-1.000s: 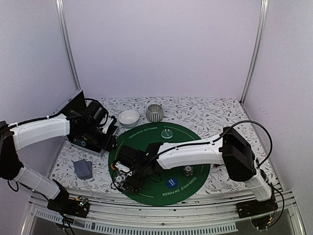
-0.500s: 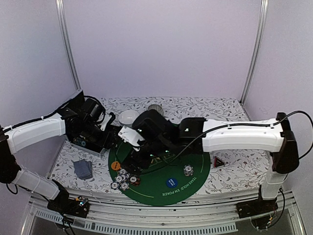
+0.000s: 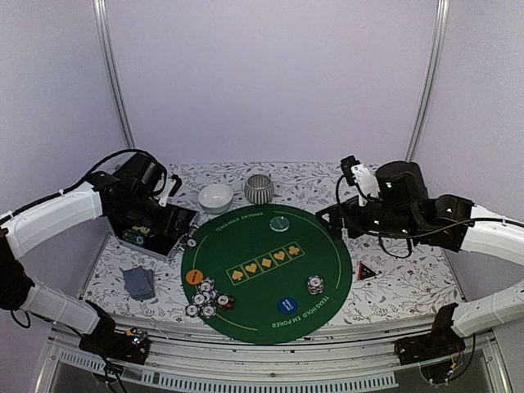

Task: Distribute texas hold em gaming equipment
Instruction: Pick up the poker card from the center of the board.

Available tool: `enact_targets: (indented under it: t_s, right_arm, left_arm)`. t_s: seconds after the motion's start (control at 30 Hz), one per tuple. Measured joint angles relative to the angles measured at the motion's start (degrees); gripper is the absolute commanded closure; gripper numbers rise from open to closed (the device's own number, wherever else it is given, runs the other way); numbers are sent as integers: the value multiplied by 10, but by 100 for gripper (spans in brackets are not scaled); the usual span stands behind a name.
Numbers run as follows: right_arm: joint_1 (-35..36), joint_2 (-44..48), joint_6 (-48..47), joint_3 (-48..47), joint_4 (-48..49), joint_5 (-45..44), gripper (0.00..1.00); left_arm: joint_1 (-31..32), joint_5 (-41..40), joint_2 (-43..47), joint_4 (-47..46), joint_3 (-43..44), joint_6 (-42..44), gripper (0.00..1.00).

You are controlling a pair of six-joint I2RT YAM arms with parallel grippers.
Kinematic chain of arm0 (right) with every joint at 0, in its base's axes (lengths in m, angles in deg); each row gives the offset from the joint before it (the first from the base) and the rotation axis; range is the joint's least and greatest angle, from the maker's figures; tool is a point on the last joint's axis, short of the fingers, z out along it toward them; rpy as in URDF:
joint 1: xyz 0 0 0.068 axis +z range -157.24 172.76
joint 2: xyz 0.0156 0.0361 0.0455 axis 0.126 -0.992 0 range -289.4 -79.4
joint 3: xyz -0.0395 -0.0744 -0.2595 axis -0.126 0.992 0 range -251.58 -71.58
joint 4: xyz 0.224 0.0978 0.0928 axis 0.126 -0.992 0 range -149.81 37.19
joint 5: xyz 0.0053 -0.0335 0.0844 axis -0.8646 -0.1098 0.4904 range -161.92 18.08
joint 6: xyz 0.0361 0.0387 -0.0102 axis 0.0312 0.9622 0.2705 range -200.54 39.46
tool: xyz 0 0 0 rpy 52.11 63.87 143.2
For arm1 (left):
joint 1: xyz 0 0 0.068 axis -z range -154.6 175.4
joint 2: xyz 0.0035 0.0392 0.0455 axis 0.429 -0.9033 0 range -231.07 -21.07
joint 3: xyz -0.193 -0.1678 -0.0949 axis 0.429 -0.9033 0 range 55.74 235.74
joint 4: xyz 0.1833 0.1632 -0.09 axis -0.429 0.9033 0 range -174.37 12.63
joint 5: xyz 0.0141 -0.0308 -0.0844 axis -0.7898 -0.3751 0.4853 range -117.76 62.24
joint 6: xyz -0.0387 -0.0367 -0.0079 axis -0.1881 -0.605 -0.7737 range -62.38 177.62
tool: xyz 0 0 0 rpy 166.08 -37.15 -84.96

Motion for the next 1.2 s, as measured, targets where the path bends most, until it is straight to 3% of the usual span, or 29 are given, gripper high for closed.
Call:
enact_targets:
  t_s: [0.17,0.27,0.5,0.7,1.0,1.2]
  right_arm:
    - [-41,113,42,85,-6,-24,1]
    - [-75,130,59,99,-19,-32,1]
    - [-115,72,72,95,-53,-31,1]
    - [-116,-5,69,68,-62,-16,1]
    - [-116,-80,51,44,-62,21,1]
    - [-116,-99,32,44,-62,43,1]
  left_arm:
    - [-48,-23,10,5,17,-3,2]
    - [-63,-36,24,4,33,-3,2]
    - [-73,-81,76,-29,56,-2,2]
    - [-113,-94,91,-43,20,-28,2]
    - [-143,-74,184,-14,-154,-281,2]
    - [-137,-86,212,27,-195,-381,2]
